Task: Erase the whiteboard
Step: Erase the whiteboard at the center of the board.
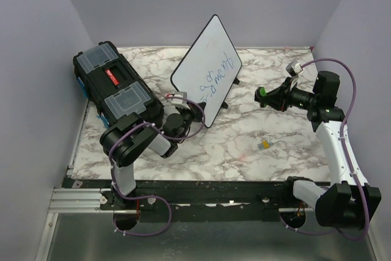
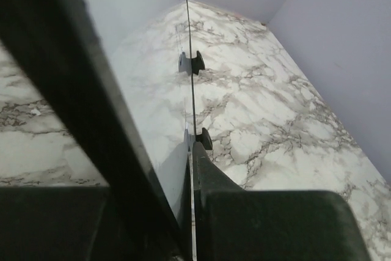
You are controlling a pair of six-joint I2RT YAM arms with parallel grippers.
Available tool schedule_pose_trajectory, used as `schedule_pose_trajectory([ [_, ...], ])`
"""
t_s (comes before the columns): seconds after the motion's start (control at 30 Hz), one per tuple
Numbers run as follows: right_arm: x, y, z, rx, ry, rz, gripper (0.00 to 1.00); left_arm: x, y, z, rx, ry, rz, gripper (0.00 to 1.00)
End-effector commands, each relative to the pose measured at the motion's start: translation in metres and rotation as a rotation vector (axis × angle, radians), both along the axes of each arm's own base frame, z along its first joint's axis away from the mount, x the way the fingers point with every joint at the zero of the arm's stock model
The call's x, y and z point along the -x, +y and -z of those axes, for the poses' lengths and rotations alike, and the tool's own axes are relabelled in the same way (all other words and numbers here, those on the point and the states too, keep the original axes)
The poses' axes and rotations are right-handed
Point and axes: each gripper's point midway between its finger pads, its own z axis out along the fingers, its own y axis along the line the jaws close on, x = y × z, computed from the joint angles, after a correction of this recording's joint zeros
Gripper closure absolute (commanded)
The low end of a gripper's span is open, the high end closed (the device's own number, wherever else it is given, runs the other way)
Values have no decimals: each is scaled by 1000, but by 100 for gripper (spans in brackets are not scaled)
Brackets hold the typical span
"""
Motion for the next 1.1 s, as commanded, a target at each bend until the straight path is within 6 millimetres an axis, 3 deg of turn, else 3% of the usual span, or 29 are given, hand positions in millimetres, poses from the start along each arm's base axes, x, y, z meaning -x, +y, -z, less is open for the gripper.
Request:
schedule_pose_trajectory([
  [0.0,0,1,1,-15,1,-15,99,14,-9,24,-7,57,56,86],
  [0.2,1,1,1,-16,1,-17,99,14,-1,23,8,55,23,77],
  [0.3,1,1,1,-17,-1,-19,99,11,2,15,11,42,6,67],
  [0.7,1,2,2,-18,3,-23,99,-3,26,-21,86,10,-101,47],
  [0.93,1,1,2,-19,5,-22,99,-10,53,-46,205,-3,-174,47],
  [1.07,2,2,1,-19,2,-25,99,-12,57,-51,251,-16,-161,57],
])
